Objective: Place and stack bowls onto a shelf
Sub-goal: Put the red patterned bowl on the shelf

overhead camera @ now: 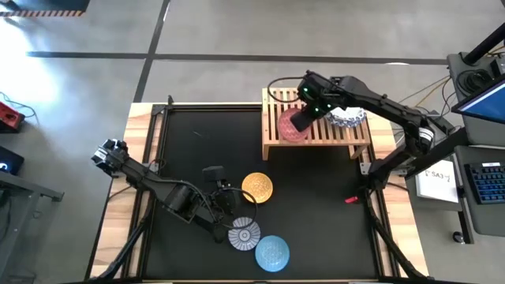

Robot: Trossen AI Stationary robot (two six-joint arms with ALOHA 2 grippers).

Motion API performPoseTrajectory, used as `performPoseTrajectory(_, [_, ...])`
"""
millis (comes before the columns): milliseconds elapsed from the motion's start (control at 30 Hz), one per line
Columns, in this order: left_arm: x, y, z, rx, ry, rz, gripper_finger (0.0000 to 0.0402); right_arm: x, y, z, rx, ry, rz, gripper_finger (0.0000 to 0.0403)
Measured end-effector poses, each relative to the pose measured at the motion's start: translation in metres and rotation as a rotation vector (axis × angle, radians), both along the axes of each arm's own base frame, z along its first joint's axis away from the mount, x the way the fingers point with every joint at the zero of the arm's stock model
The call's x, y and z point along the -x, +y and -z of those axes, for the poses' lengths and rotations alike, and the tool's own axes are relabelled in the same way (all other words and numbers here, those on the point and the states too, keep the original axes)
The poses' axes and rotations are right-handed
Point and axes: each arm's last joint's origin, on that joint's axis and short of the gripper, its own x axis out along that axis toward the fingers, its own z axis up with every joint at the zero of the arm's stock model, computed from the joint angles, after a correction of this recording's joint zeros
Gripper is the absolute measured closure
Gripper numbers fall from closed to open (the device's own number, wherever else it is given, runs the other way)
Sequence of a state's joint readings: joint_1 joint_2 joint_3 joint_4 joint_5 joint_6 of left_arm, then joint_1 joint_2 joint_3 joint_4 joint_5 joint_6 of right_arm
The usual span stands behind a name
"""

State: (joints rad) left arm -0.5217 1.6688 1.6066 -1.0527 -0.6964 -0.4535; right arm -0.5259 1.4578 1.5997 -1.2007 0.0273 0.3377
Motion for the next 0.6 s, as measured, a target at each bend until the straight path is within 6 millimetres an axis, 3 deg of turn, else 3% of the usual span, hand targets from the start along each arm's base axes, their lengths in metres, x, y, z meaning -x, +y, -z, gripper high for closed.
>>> performPoseTrajectory(233, [0.000,0.000,0.000,-0.003,0.004,0.000,0.0223,-0.007,-0.014,0.007,-0.021,0.030,0.013,0.0390])
performPoseTrajectory(500, [0.001,0.001,0.001,-0.010,0.018,0.000,0.0223,-0.023,-0.027,-0.023,0.017,0.011,0.005,0.0390])
performPoseTrajectory(600, [0.001,0.001,0.001,-0.010,0.018,0.000,0.0223,-0.029,-0.030,-0.024,-0.027,0.081,0.000,0.0390])
